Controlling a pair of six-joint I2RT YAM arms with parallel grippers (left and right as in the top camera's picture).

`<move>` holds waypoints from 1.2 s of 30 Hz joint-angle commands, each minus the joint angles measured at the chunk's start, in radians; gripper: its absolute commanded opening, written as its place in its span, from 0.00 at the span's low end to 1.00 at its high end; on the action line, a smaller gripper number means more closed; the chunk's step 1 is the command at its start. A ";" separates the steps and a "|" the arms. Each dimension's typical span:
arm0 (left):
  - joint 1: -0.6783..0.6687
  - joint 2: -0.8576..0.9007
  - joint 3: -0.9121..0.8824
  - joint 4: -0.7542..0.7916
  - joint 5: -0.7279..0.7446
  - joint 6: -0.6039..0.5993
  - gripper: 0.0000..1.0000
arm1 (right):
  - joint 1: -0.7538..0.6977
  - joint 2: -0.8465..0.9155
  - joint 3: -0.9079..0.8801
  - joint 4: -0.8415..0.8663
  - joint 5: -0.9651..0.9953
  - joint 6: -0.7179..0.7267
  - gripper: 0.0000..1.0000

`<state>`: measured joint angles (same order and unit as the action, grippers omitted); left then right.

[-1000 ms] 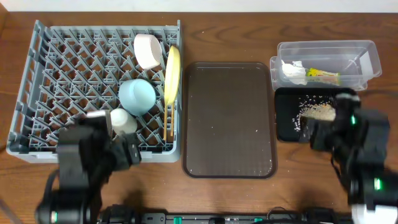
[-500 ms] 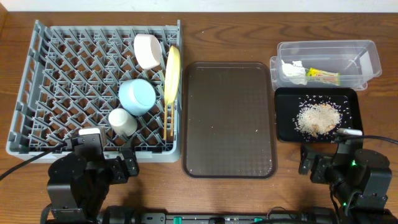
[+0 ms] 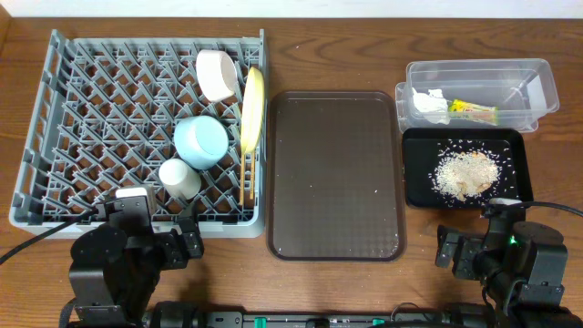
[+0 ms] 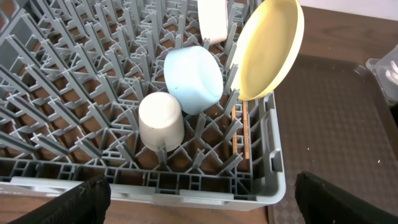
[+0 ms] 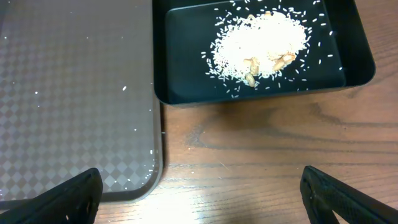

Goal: Sort waste into correct bins and load items into the dishwasher rack

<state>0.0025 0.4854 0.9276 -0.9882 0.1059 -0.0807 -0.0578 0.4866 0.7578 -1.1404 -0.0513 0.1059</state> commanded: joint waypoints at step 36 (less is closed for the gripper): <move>-0.005 -0.003 -0.006 -0.001 0.010 0.009 0.96 | 0.118 -0.482 -0.752 1.069 0.018 -0.148 0.99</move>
<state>0.0025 0.4854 0.9241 -0.9890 0.1059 -0.0803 0.0521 0.0116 0.0071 -0.0681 -0.0299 -0.0238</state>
